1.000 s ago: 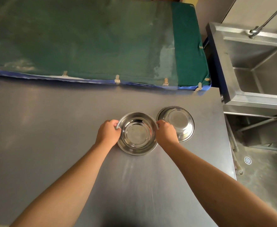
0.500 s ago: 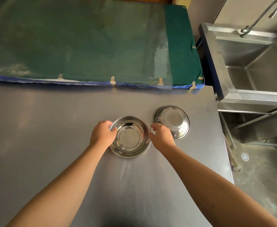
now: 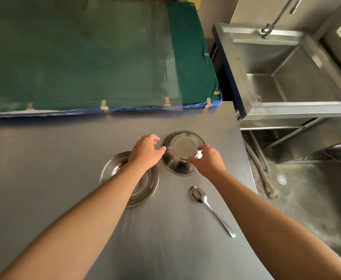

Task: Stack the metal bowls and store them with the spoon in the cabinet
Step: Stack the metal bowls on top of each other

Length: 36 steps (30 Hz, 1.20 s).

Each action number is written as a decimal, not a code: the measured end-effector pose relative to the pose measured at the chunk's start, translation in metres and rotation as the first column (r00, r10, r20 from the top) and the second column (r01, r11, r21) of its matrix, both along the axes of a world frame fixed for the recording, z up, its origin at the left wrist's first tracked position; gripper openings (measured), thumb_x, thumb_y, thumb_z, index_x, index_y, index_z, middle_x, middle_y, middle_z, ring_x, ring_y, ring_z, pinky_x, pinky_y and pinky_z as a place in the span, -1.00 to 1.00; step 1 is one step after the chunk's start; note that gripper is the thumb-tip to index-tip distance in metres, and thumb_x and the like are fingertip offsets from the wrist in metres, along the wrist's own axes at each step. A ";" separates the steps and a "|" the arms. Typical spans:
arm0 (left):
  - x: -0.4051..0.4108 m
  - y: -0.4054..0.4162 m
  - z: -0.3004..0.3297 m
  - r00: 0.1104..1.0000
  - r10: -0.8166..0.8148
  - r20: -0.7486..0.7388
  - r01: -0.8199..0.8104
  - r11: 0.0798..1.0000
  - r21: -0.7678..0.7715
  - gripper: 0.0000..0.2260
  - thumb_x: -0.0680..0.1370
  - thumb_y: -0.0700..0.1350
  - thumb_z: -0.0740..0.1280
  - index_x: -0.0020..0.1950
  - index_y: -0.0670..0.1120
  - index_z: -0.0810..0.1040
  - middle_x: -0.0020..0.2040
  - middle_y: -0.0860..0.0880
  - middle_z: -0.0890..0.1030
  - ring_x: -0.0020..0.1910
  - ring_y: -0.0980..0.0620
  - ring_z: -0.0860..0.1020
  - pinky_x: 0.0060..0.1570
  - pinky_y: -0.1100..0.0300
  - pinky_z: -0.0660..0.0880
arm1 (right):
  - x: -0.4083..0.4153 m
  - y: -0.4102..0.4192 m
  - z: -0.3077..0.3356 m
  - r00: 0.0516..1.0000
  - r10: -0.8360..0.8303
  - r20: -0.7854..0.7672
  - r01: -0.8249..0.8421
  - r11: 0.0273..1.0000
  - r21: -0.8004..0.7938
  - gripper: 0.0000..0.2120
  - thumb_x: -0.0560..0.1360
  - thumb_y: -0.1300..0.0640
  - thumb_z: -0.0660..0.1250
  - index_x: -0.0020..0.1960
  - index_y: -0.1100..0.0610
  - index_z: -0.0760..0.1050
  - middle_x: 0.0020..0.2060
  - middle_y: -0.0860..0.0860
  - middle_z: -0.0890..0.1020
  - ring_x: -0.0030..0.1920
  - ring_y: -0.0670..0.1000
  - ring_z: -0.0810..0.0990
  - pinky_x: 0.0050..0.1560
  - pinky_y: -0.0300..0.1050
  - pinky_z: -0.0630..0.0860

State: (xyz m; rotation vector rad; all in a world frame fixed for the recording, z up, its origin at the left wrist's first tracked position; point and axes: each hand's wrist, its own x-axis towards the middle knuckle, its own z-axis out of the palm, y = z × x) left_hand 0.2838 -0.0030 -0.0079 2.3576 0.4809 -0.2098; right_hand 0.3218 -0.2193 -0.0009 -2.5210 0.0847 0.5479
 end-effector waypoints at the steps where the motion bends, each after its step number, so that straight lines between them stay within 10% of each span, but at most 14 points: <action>1: 0.008 -0.007 -0.001 1.000 0.006 -0.021 -0.006 1.000 -0.021 -0.60 0.49 0.10 0.43 0.28 -0.03 0.56 0.22 -0.03 0.62 0.11 -0.04 0.60 -0.01 0.18 0.40 | 0.005 -0.007 -0.002 0.999 -0.022 -0.028 0.022 1.000 -0.006 -0.45 0.43 -0.03 0.50 0.35 0.11 0.46 0.23 0.11 0.56 -0.06 0.07 0.56 -0.12 -0.11 0.48; 8: 0.044 -0.030 -0.014 0.970 -0.009 -0.243 -0.002 0.999 -0.044 -0.34 0.37 0.21 0.50 0.34 -0.11 0.47 0.29 -0.11 0.53 0.08 -0.07 0.54 0.00 0.06 0.49 | 0.030 -0.029 -0.018 0.989 -0.084 -0.122 0.084 0.996 -0.004 -0.29 0.35 -0.18 0.54 0.37 0.13 0.45 0.22 0.10 0.57 -0.31 -0.12 0.46 -0.45 -0.31 0.28; 14: 0.060 -0.027 -0.029 0.936 0.017 -0.351 -0.045 0.996 -0.071 -0.09 0.24 0.34 0.52 0.45 -0.09 0.38 0.37 -0.12 0.45 0.28 -0.15 0.48 0.18 -0.03 0.50 | 0.047 -0.031 -0.029 0.942 -0.180 -0.282 0.215 0.972 0.097 -0.17 0.28 -0.15 0.61 0.41 0.14 0.40 0.22 0.09 0.57 0.06 0.11 0.62 0.07 0.04 0.62; 21: 0.073 -0.021 -0.035 0.917 0.039 -0.396 -0.099 0.986 -0.133 0.02 0.13 0.37 0.55 0.45 -0.09 0.37 0.40 -0.11 0.43 0.32 -0.14 0.46 0.28 -0.07 0.48 | 0.058 -0.031 -0.030 0.850 -0.270 -0.453 0.401 0.888 0.224 -0.17 0.26 0.02 0.67 0.40 0.18 0.36 0.15 0.11 0.57 0.10 0.10 0.61 0.01 0.06 0.67; 28: 0.072 -0.017 -0.032 0.906 0.009 -0.423 -0.094 0.979 -0.182 -0.11 0.13 0.36 0.53 0.34 -0.04 0.46 0.32 -0.09 0.46 0.23 -0.12 0.50 0.25 -0.09 0.50 | 0.059 -0.030 -0.033 0.755 -0.362 -0.547 0.589 0.741 0.323 -0.77 0.56 0.06 0.37 0.00 0.25 0.58 -0.13 0.14 0.64 -0.18 0.08 0.64 -0.20 -0.04 0.67; 31: 0.067 -0.016 -0.026 0.910 0.020 -0.414 -0.122 0.968 -0.220 -0.37 0.13 0.37 0.47 0.02 0.01 0.51 0.16 -0.05 0.54 0.07 -0.08 0.56 0.11 -0.04 0.55 | 0.055 -0.030 -0.032 0.759 -0.398 -0.516 0.606 0.721 0.336 -0.84 0.59 0.21 0.31 0.02 0.31 0.60 -0.19 0.17 0.60 -0.21 0.09 0.61 -0.17 -0.04 0.69; 36: 0.068 -0.017 -0.008 0.909 0.108 -0.404 -0.261 0.901 -0.347 -0.26 0.21 0.46 0.31 0.09 -0.11 0.58 -0.12 -0.08 0.64 -0.17 -0.05 0.59 -0.26 0.10 0.42 | 0.048 -0.027 -0.019 0.823 -0.385 -0.418 0.554 0.707 0.440 -0.92 0.59 0.28 0.33 -0.05 0.19 0.59 -0.24 0.20 0.60 -0.31 0.09 0.58 -0.33 -0.11 0.67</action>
